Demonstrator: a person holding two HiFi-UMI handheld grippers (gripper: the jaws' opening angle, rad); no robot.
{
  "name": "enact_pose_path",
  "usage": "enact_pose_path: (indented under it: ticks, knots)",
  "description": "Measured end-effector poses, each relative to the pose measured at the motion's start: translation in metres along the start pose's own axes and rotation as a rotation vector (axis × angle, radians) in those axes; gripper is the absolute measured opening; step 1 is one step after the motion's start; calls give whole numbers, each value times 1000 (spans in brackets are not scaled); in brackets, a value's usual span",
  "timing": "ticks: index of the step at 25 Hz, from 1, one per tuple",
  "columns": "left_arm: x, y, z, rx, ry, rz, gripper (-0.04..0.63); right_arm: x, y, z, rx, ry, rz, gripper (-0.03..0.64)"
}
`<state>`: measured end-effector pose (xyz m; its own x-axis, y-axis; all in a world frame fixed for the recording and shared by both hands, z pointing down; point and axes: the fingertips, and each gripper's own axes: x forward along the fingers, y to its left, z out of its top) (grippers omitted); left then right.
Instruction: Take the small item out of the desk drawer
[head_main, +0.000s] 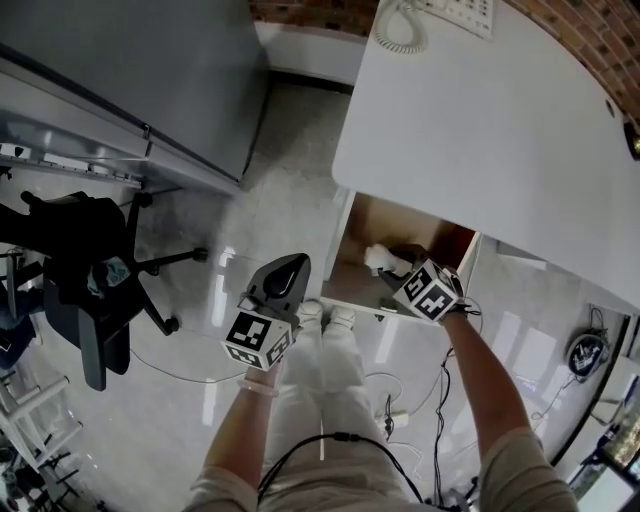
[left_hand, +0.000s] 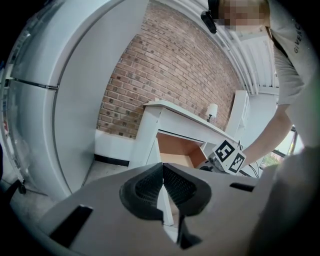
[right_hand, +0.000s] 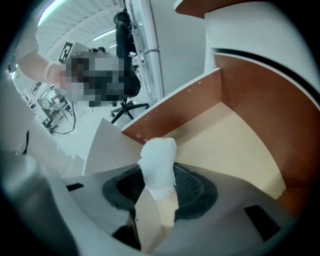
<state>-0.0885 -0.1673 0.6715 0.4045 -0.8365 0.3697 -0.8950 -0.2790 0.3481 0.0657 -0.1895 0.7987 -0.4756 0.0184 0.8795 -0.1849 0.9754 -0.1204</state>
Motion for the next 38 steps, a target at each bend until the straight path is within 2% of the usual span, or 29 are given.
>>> enact_pose_path:
  ticks: [10,26,38]
  knots:
    - [-7,-7,21,19,2,-36,5,-48,9,18,180,-116,-68,172]
    - [-14,-27,74,75,-26,-118,5,-130,17,55,341,-290,-217,172]
    - [-27,-43,115,126,-43,-135,5,-186,17,65,506,-433,-291,172]
